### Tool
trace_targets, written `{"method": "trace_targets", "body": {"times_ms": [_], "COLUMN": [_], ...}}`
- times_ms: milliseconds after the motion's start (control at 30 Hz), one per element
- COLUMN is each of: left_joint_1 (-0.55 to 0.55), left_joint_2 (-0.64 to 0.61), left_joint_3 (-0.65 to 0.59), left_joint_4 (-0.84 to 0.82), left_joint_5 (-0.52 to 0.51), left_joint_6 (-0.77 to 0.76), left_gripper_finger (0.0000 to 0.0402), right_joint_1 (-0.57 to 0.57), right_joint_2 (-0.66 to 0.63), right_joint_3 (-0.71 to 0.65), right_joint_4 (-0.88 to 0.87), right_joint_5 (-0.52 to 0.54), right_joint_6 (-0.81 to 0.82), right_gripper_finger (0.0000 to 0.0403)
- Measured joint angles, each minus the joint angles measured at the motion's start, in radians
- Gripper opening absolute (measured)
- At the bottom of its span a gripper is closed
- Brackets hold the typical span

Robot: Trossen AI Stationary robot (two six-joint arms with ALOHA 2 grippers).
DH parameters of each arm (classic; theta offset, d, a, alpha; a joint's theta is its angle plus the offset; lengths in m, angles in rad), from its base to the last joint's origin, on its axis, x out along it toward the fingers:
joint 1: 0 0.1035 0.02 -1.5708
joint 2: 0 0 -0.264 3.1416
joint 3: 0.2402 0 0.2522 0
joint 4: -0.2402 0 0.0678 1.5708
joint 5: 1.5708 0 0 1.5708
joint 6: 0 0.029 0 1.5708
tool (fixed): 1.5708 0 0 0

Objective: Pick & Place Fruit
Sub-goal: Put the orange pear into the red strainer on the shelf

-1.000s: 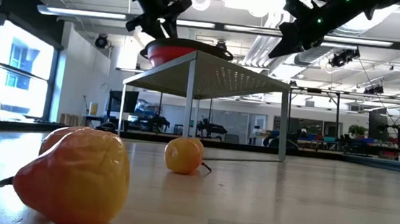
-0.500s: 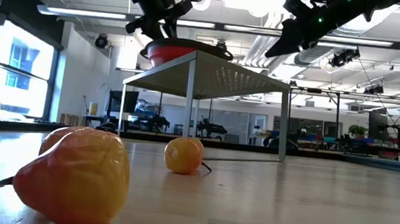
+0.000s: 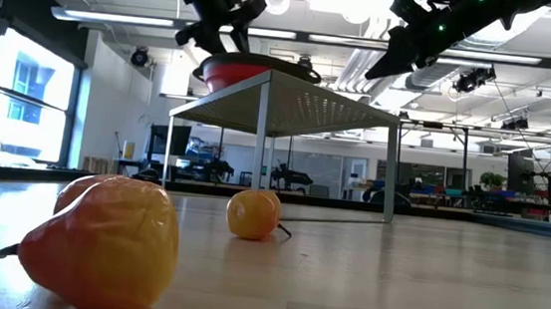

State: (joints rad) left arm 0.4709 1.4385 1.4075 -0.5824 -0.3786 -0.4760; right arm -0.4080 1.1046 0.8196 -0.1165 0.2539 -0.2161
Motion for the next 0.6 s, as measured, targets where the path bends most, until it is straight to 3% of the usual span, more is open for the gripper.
{"method": "trace_targets", "body": {"times_ms": [200,600], "left_joint_1": [0.000,-0.010], "left_joint_2": [-0.008,-0.009], "left_joint_3": [0.000,0.000], "left_joint_4": [0.011,0.091], "left_joint_5": [0.008,-0.005], "left_joint_6": [0.001,0.162], "left_gripper_finger": [0.0203,0.0203], "right_joint_1": [0.000,0.000], "right_joint_2": [0.000,0.000], "right_joint_3": [0.000,0.000], "right_joint_4": [0.000,-0.004], "right_joint_5": [0.000,0.000], "right_joint_6": [0.000,0.000], "right_gripper_finger": [0.0002,0.0002]}}
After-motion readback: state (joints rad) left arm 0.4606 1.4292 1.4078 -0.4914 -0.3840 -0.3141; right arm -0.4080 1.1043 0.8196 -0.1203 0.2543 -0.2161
